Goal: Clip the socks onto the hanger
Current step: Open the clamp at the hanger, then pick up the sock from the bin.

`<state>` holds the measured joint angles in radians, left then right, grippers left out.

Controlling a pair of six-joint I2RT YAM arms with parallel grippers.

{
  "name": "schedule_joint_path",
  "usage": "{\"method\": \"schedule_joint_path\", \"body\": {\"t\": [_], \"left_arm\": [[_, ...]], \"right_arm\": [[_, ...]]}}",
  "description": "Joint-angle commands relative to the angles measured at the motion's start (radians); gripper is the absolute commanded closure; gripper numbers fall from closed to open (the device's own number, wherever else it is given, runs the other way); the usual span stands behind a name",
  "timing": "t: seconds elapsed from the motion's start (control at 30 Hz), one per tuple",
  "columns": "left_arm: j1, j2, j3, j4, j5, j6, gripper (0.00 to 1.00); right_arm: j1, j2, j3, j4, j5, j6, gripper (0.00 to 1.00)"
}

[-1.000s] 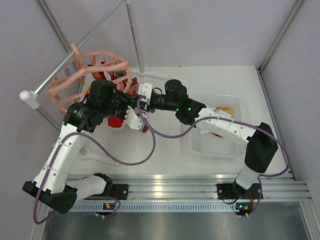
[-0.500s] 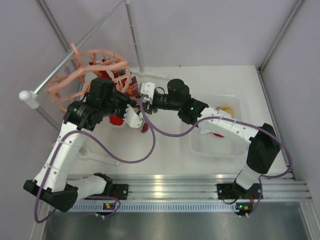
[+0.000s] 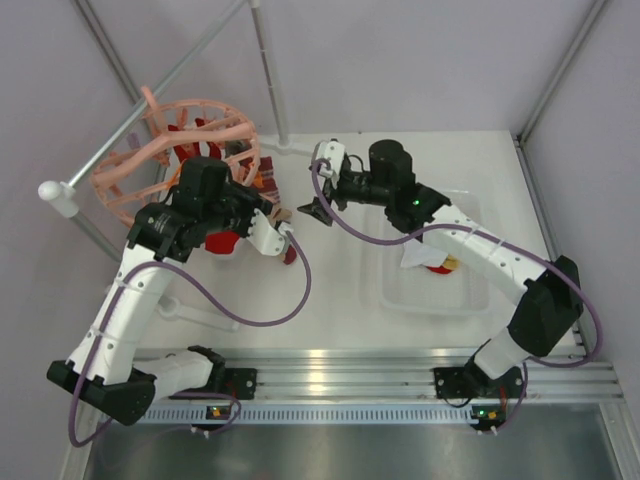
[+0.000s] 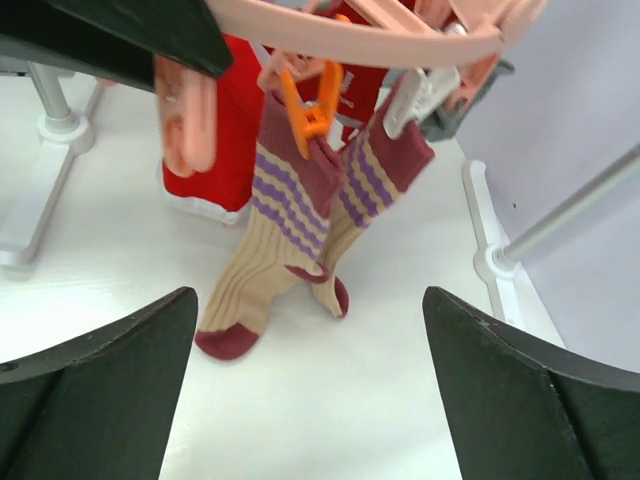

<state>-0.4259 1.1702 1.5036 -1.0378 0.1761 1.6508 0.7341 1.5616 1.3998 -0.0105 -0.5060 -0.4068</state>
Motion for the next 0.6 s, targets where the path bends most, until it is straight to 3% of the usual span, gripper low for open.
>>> {"method": "schedule_joint_path", "body": {"t": [0.0,0.23,0.37,0.43,0.57], "left_arm": [[0.004,-0.040,-0.039,0.074,0.049,-0.008,1.00],[0.004,-0.061,-0.068,0.107,0.072,-0.032,1.00],[0.004,-0.061,-0.066,0.107,0.080,-0.048,1.00],[0.004,-0.063,-0.071,0.108,0.083,-0.052,1.00],[0.006,-0.061,-0.072,0.119,0.086,-0.078,1.00]], "right_arm": [[-0.058,-0.060,-0.004,-0.080,-0.023,0.051,0.04],[-0.304,-0.110,-0.013,-0.316,-0.111,0.023,0.00],[-0.456,-0.156,-0.048,-0.465,-0.147,-0.128,0.02],[-0.530,-0.143,-0.048,-0.525,-0.073,-0.086,0.12],[-0.617,-0.158,-0.169,-0.505,0.134,0.213,0.24]]}}
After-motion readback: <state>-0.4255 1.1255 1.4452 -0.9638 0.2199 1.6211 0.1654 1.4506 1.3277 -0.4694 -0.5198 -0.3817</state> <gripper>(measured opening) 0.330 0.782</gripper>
